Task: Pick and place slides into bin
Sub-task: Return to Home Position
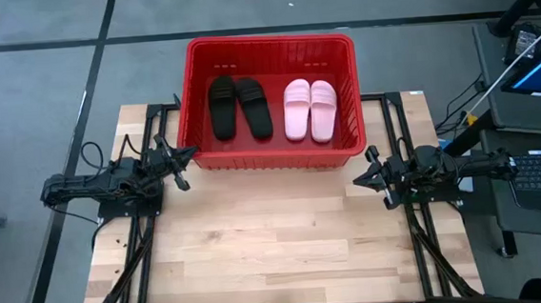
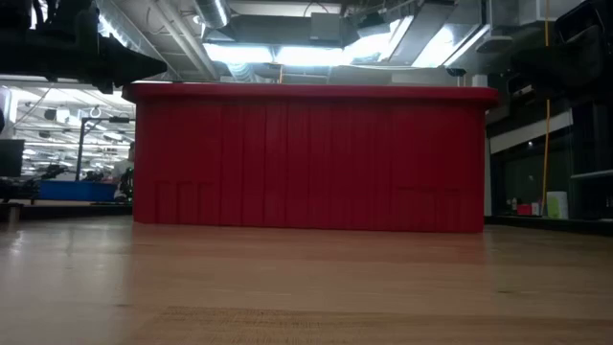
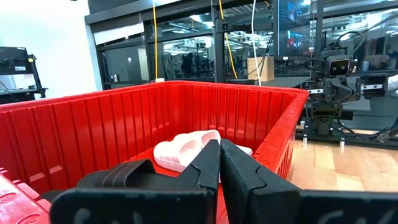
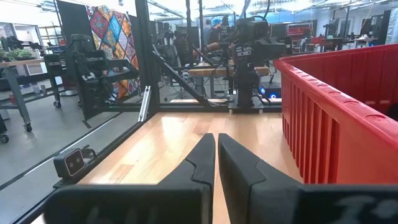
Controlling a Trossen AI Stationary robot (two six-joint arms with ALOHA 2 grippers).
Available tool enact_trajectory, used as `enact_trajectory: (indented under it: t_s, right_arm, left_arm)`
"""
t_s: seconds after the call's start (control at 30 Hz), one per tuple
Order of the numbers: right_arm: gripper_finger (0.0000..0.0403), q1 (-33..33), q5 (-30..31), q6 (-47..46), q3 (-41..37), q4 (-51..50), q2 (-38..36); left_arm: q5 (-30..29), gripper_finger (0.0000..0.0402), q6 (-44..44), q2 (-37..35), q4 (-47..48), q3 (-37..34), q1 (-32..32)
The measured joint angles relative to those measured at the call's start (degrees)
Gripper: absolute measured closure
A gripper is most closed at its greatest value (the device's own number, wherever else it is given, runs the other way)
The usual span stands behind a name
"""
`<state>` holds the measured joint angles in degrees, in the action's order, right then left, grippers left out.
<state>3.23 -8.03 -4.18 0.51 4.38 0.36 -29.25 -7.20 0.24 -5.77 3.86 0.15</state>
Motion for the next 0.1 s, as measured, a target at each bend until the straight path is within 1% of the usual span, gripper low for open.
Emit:
enact_trajectory:
  t_s: [0.1]
  right_arm:
    - [0.0379, 0.01, 0.0, 0.05, 0.0, 0.0, 0.0]
  left_arm:
    - [0.0, 0.0393, 0.0, 0.01, 0.0, 0.0, 0.0]
